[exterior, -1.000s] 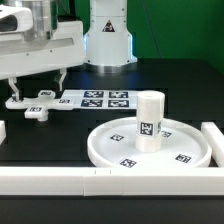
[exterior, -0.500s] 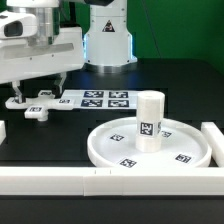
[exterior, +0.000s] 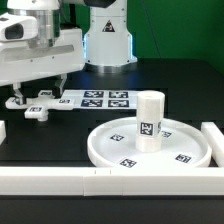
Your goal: Assemble round table
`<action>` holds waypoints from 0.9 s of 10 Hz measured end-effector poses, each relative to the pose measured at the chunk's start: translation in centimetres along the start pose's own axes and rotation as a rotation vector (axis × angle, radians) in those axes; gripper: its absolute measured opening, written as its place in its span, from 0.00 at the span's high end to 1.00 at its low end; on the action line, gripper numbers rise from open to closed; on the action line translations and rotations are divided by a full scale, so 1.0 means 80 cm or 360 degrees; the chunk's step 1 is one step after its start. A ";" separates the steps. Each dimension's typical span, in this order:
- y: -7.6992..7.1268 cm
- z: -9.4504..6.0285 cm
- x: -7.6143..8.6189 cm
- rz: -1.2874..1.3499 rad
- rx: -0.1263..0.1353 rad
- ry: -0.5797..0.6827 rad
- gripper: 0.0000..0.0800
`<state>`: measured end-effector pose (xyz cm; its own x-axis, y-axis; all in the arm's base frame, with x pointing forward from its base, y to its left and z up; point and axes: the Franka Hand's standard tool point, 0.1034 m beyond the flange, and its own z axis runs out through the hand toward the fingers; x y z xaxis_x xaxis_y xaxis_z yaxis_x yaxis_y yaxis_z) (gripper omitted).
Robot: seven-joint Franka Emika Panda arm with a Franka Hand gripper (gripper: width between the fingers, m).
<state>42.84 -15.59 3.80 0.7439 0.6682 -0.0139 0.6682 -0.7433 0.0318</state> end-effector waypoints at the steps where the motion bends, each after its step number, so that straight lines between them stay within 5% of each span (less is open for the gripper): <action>1: -0.002 0.003 -0.001 -0.0001 0.0007 -0.0005 0.19; 9: -0.008 0.017 -0.006 0.0000 0.0036 -0.0028 0.19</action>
Offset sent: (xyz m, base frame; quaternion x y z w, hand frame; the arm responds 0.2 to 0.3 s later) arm 0.0007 0.0013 -0.0077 -0.0013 0.0106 -0.0038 0.9999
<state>42.07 -15.46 2.46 0.7440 0.6675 -0.0314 0.6680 -0.7441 0.0090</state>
